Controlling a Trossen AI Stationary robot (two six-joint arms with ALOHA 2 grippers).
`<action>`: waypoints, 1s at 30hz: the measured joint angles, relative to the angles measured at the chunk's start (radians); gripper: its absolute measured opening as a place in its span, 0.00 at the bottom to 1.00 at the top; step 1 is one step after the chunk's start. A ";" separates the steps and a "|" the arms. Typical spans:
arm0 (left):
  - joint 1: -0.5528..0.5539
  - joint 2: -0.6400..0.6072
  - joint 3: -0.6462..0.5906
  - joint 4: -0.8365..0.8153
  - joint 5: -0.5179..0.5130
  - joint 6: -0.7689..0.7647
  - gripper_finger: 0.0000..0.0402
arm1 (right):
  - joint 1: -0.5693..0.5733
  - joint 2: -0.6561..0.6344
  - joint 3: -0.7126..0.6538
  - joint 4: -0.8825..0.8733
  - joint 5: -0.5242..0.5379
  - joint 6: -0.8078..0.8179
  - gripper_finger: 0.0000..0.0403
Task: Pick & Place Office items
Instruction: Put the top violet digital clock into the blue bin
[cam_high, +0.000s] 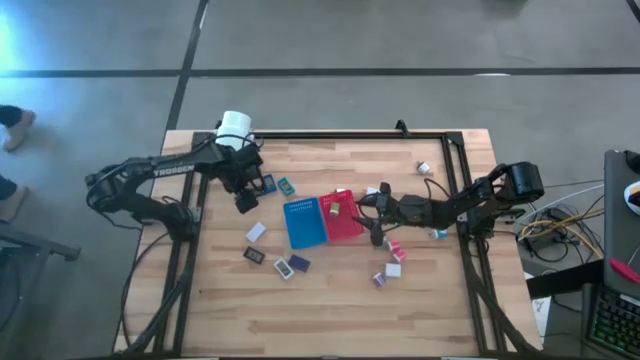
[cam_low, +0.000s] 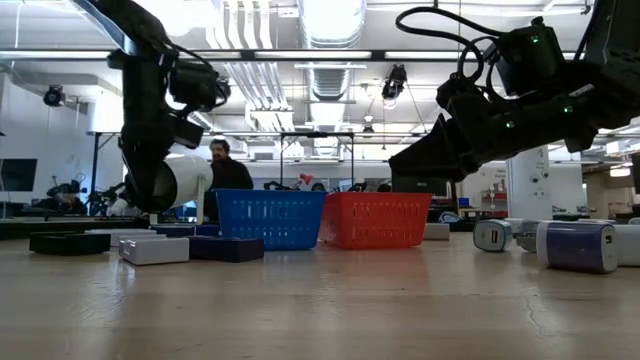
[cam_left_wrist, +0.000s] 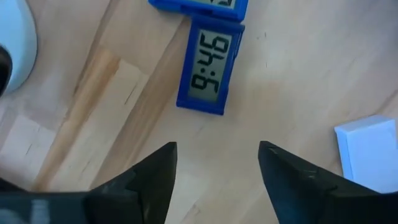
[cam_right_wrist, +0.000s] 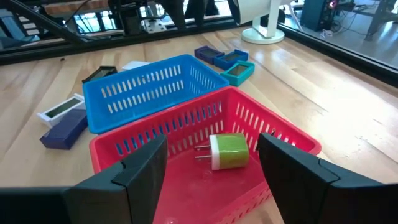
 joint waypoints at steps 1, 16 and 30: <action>0.001 0.016 0.009 -0.001 0.000 0.007 0.59 | 0.000 0.000 0.000 0.000 0.000 -0.001 0.61; 0.021 0.152 0.160 -0.014 0.000 0.098 0.58 | 0.026 0.000 0.000 0.000 0.000 0.002 0.61; 0.021 0.198 0.140 0.009 0.002 0.126 0.58 | 0.026 0.000 0.000 0.000 0.000 0.009 0.61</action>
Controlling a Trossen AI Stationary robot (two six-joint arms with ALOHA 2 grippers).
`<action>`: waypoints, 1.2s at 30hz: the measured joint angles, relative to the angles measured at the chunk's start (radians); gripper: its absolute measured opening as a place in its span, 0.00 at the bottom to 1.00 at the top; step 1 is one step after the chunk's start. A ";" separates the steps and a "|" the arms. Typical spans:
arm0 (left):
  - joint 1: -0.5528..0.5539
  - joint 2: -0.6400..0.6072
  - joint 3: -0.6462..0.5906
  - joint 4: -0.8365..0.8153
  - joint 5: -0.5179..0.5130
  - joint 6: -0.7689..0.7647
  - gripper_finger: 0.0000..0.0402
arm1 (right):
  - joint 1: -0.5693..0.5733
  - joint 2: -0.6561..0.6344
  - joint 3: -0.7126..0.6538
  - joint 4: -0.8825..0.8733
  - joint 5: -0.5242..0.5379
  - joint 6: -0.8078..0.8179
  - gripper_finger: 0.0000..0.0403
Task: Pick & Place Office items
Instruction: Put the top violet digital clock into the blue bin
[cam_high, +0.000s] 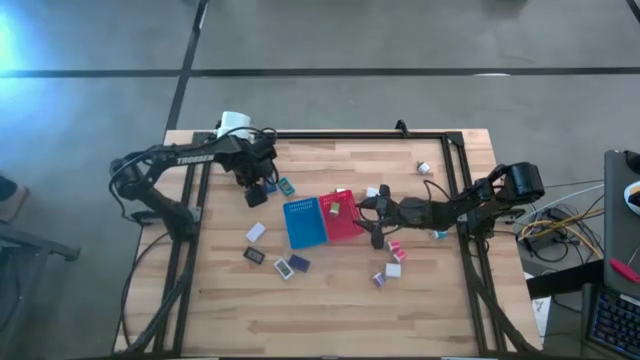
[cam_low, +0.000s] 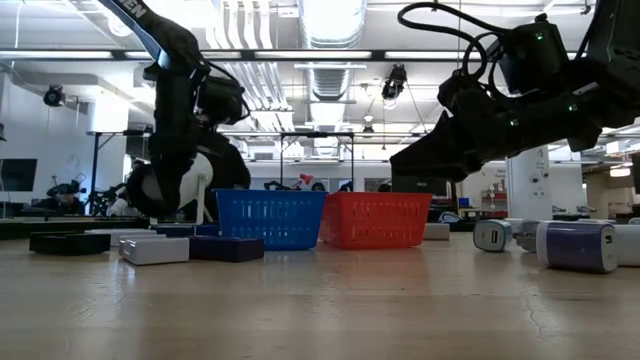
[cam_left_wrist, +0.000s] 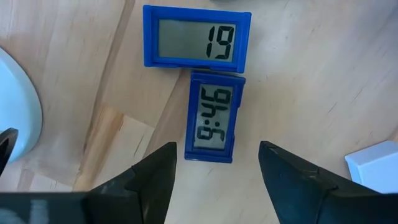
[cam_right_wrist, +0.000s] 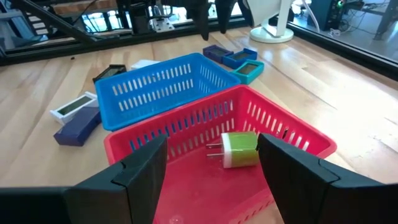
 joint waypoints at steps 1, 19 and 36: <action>0.000 0.001 0.000 0.002 0.003 0.001 0.58 | 0.000 0.000 0.000 0.000 0.000 0.000 0.61; 0.000 0.090 -0.005 0.035 0.018 0.028 0.59 | 0.000 0.000 0.000 0.000 0.000 0.000 0.61; 0.005 0.124 -0.005 0.066 -0.027 0.043 0.59 | 0.000 0.000 0.000 0.000 0.000 0.000 0.61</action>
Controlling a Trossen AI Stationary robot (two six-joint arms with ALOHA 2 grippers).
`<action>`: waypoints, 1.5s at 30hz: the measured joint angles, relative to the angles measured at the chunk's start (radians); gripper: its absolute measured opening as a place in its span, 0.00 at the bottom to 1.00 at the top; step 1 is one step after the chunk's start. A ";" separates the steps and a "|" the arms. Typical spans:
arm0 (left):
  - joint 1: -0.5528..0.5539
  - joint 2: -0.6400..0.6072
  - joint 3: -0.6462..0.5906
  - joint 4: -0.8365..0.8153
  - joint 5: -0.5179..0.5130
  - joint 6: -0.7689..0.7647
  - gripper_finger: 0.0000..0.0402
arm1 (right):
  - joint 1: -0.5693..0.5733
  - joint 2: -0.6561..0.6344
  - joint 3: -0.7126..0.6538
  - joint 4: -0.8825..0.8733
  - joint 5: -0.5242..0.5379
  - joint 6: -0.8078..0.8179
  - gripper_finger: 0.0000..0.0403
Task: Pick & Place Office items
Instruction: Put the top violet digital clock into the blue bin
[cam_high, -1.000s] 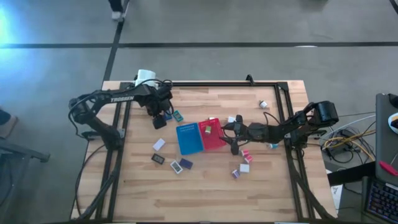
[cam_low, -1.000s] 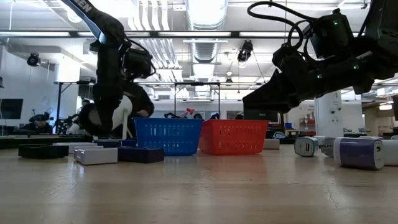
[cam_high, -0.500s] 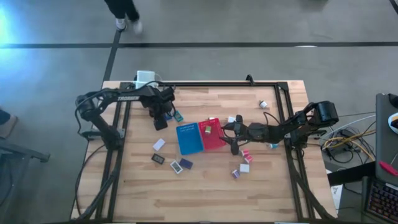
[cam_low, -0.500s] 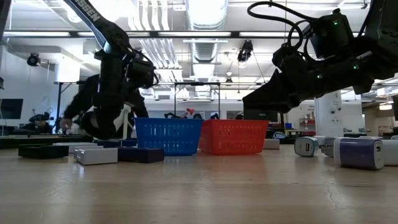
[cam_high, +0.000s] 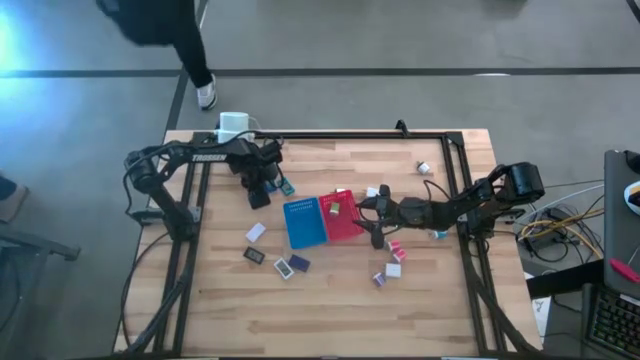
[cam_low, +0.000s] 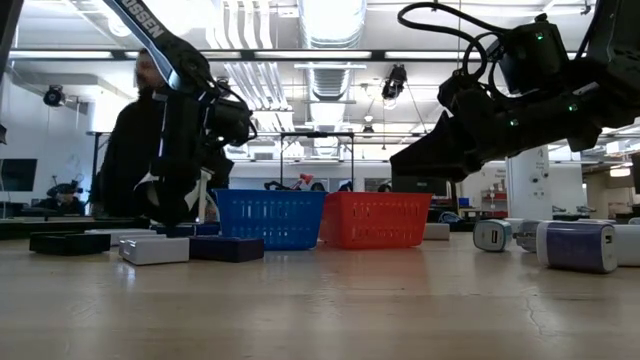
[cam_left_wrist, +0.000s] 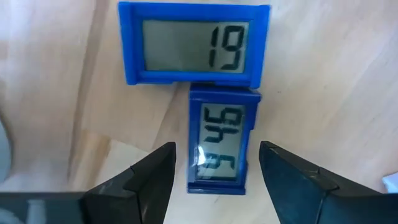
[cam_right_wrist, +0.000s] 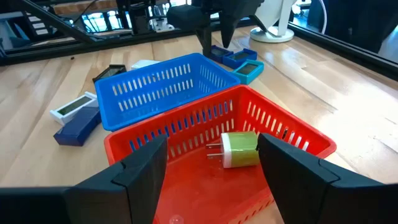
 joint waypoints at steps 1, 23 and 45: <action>0.002 0.000 0.000 0.000 -0.001 0.000 0.59 | 0.000 0.000 0.000 0.000 0.000 0.000 0.61; 0.007 0.001 0.000 -0.007 -0.034 0.010 0.59 | 0.000 0.000 0.000 0.000 -0.001 0.000 0.61; 0.007 0.001 0.001 -0.007 -0.057 0.006 0.71 | 0.000 0.000 0.000 0.000 -0.021 0.011 0.61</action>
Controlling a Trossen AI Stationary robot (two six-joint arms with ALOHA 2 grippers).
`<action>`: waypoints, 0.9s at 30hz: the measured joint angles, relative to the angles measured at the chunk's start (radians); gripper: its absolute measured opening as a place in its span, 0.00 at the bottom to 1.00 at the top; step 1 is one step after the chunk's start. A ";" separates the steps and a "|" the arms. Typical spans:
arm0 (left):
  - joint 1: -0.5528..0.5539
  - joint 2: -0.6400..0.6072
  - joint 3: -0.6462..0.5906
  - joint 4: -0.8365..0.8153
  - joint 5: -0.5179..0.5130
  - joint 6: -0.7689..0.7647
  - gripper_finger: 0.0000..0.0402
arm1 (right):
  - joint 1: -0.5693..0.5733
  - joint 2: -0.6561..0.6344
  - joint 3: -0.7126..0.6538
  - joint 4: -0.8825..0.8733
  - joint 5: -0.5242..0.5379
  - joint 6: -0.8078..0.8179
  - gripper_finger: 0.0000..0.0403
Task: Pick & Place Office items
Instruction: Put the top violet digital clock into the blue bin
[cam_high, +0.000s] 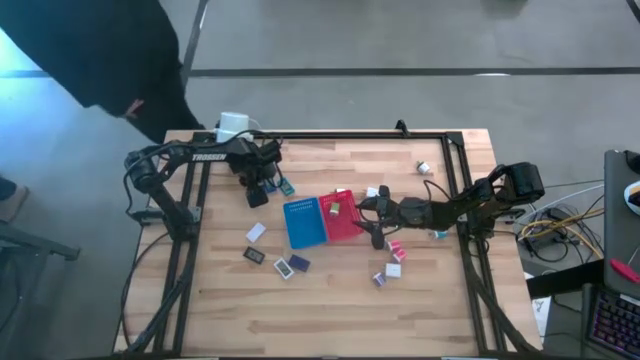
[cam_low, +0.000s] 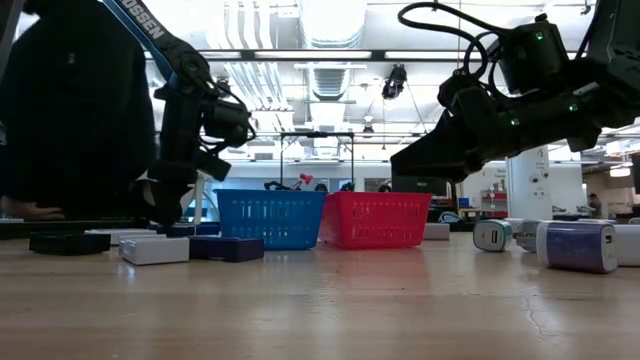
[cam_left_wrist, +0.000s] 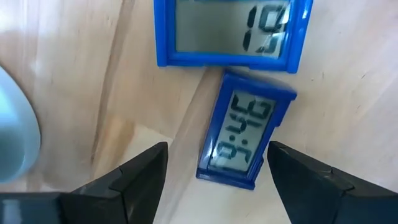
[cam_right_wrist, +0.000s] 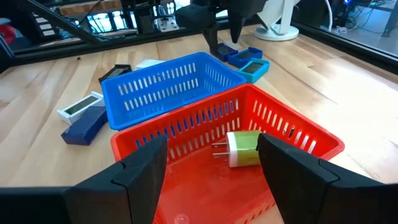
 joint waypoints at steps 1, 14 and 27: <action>0.000 0.000 0.000 0.013 0.000 0.006 0.71 | 0.000 0.000 0.000 0.000 0.000 0.000 0.61; 0.000 0.081 0.007 0.037 0.005 0.024 0.71 | 0.000 0.000 0.000 0.000 -0.006 0.004 0.61; 0.000 0.048 0.001 0.028 0.048 0.049 0.37 | 0.000 0.000 0.000 0.000 -0.007 0.008 0.61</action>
